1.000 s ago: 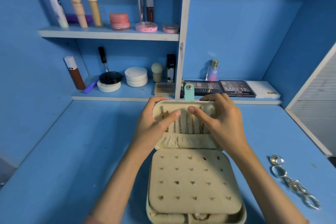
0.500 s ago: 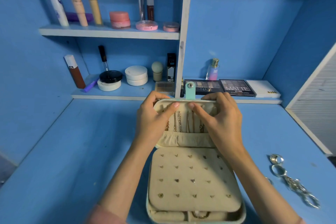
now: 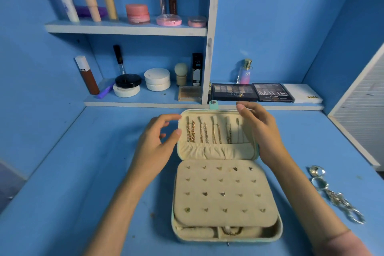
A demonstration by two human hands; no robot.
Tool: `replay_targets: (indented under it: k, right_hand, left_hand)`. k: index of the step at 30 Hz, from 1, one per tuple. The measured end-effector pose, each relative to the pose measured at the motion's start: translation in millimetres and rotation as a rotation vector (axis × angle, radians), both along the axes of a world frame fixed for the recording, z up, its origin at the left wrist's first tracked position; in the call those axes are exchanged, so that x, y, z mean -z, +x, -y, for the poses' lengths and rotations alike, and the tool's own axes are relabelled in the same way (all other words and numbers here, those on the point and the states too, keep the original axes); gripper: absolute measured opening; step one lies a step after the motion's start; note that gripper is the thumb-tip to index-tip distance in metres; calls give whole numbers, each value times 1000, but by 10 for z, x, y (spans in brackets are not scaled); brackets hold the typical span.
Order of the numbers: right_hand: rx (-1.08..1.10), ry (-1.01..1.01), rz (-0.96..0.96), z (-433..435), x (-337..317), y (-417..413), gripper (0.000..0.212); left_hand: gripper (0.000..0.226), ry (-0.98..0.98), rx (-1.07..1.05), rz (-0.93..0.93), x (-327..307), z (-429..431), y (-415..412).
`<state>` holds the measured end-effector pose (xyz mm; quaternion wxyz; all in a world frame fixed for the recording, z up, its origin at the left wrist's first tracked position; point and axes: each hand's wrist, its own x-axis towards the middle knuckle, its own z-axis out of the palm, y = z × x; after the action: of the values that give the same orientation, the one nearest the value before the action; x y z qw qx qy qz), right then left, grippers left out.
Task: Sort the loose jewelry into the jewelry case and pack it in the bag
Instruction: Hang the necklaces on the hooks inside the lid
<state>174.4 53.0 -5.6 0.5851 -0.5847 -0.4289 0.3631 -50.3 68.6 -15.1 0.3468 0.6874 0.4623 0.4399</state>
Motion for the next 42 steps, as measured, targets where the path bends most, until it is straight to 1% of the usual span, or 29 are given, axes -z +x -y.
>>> replay_targets:
  k: [3, 5, 7, 11, 14, 18, 25, 28, 33, 40, 42]
  right_hand:
    - [3, -48, -46, -21, 39, 13, 17]
    - [9, -84, -71, -33, 75, 20, 22]
    - [17, -110, -90, -37, 103, 20, 25]
    - [25, -162, -122, -42, 132, 16, 34]
    - [28, -170, -119, -38, 146, 21, 35]
    - [32, -190, -104, -28, 157, 20, 38]
    - [42, -201, -85, -46, 166, 34, 38]
    - [34, -208, -111, -47, 166, 49, 39]
    - [-6, -202, -121, -43, 168, 88, 39]
    - [-34, -170, -80, -57, 171, 128, 36]
    - [-21, -158, -58, -58, 167, 131, 38]
  left_hand:
    - [49, 138, 79, -268, 24, 109, -180]
    - [47, 182, 128, -397, 39, 185, -253]
    - [38, 165, 180, -426, 33, 257, -302]
    - [41, 48, 314, -423, -11, 350, -350]
    - [41, -17, 382, -437, -28, 367, -373]
    - [40, -81, 438, -392, -44, 353, -417]
    - [27, -116, 447, -233, -17, 319, -469]
    - [22, -133, 451, -184, 8, 310, -484]
    - [20, -128, 407, -102, 9, 310, -457]
    - [23, -151, 347, 13, -9, 274, -391]
    - [17, -146, 326, 45, -26, 275, -353]
